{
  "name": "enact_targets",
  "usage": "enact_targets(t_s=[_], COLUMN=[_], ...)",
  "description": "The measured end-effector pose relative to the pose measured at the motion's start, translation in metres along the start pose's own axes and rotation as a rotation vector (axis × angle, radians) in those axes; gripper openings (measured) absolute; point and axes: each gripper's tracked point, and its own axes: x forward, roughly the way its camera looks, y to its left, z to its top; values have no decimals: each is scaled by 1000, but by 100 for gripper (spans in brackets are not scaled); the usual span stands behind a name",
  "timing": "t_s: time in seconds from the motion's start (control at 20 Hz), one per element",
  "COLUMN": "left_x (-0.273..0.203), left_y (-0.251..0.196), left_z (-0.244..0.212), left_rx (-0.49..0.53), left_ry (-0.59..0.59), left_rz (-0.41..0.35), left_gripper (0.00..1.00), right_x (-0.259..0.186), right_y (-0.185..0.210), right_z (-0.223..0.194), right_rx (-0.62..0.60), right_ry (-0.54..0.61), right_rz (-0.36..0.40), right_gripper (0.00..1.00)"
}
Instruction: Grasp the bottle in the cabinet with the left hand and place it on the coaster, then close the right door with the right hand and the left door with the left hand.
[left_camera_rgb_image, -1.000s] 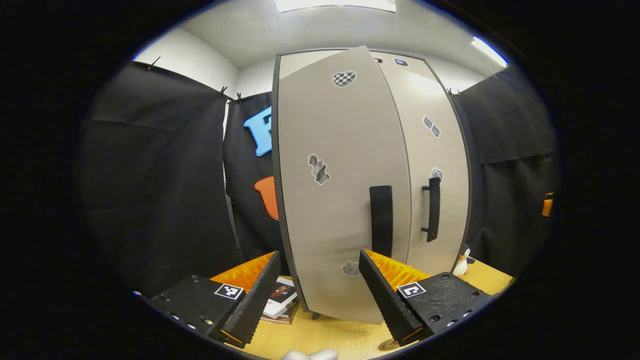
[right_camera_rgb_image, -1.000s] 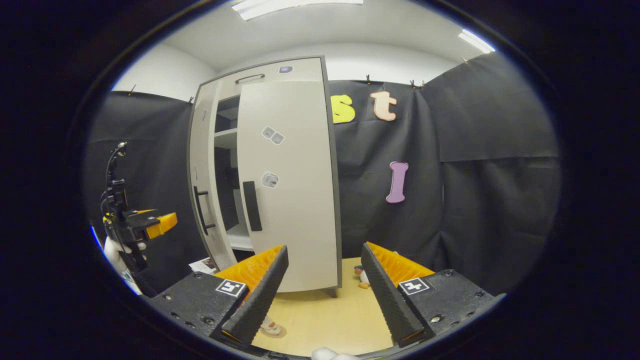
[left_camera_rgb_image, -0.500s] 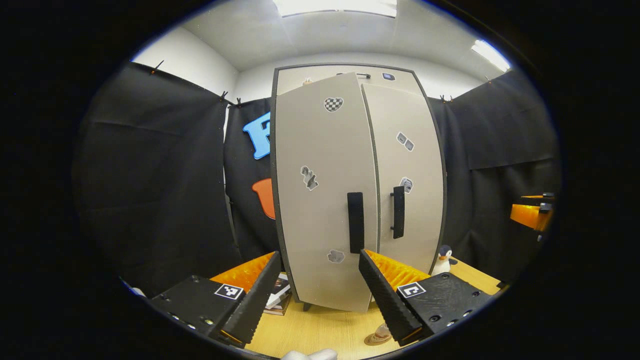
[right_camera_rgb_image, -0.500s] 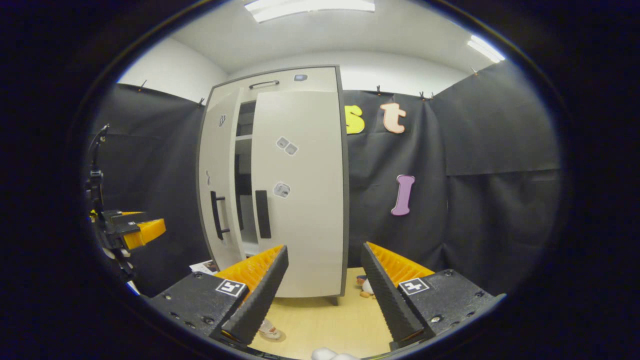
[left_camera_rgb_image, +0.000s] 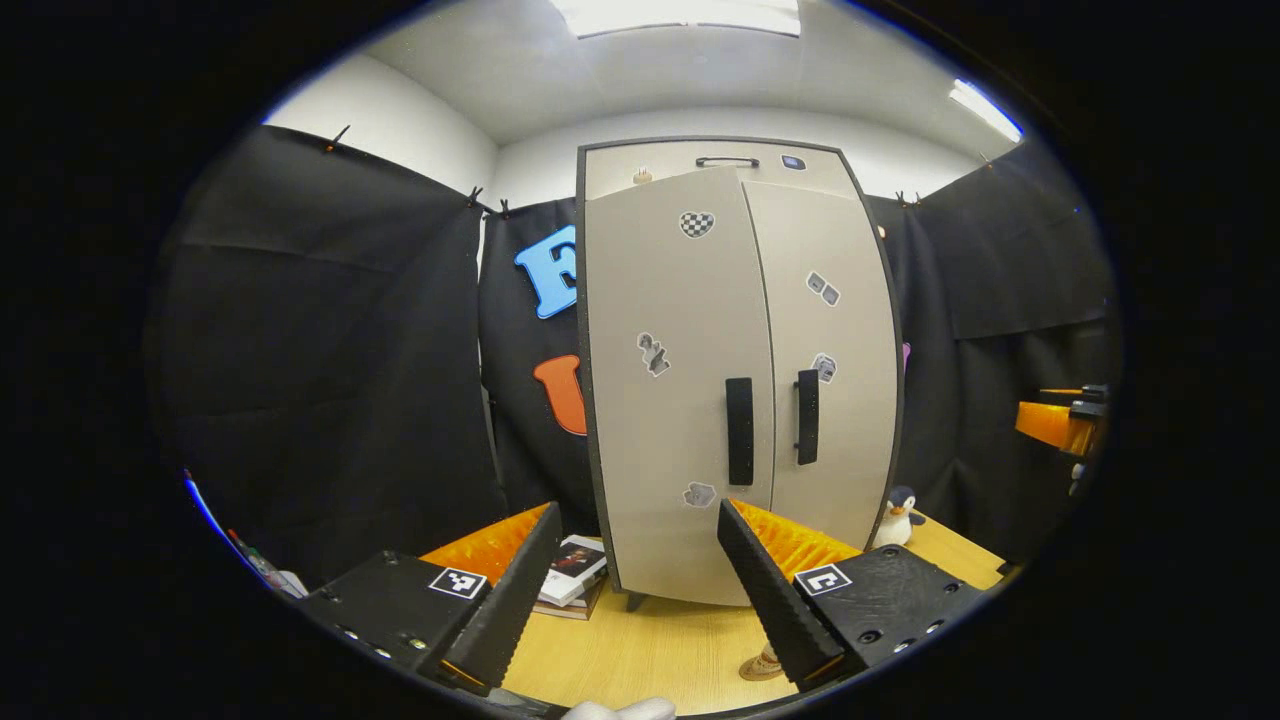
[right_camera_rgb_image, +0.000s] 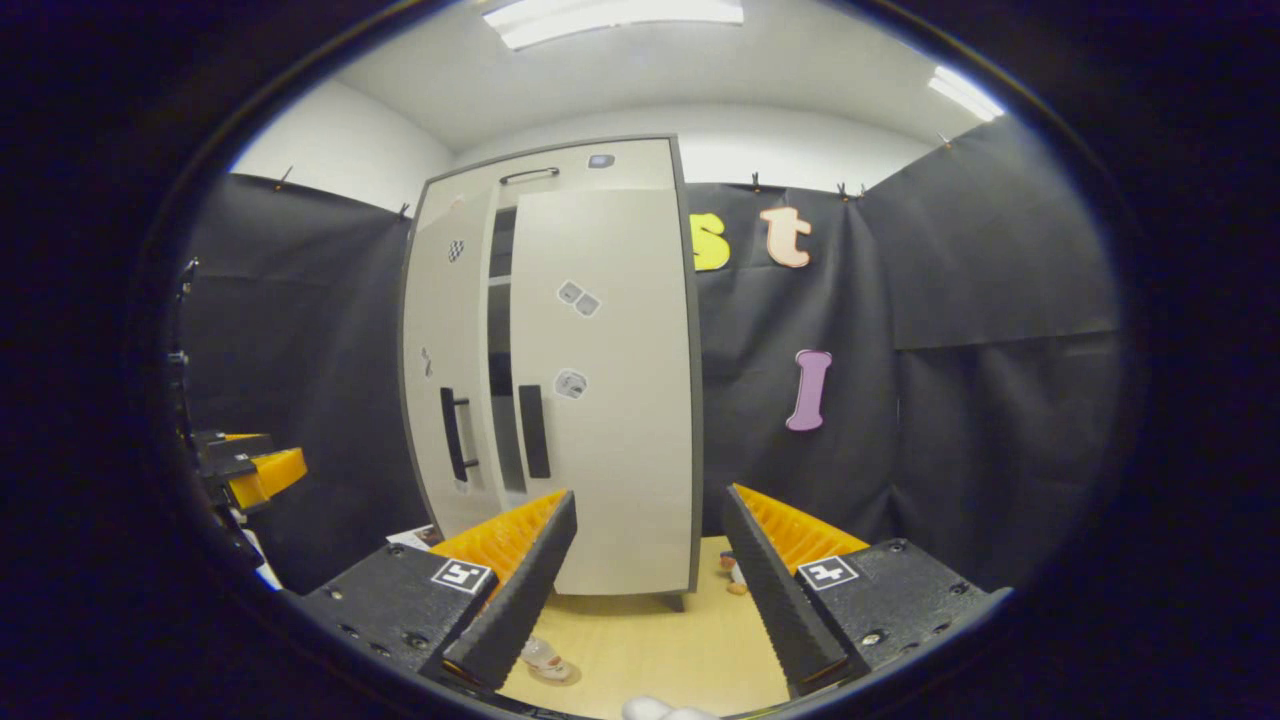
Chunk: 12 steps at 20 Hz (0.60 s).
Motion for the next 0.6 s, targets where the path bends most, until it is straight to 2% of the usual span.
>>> enact_targets(t_s=[0.05,0.3,0.35,0.45,0.6], left_x=[1,3,4,7,9], left_y=[-1,-12,-13,-17,-14], left_z=[0,0,0,0,-3], left_rx=[3,14,11,5,13], left_ry=[-1,-8,-9,-11,-5], left_rz=[-1,-28,-33,-43,-31], left_gripper=[95,95,96,95,96], right_x=[0,-1,0,-1,0], right_y=[2,3,2,1,-2], right_z=[-3,-6,-4,-5,-4], right_rx=[-2,-8,-9,-7,-6], right_ry=[5,13,10,9,4], right_rz=[2,3,-1,-6,-12], right_gripper=[94,94,96,94,94])
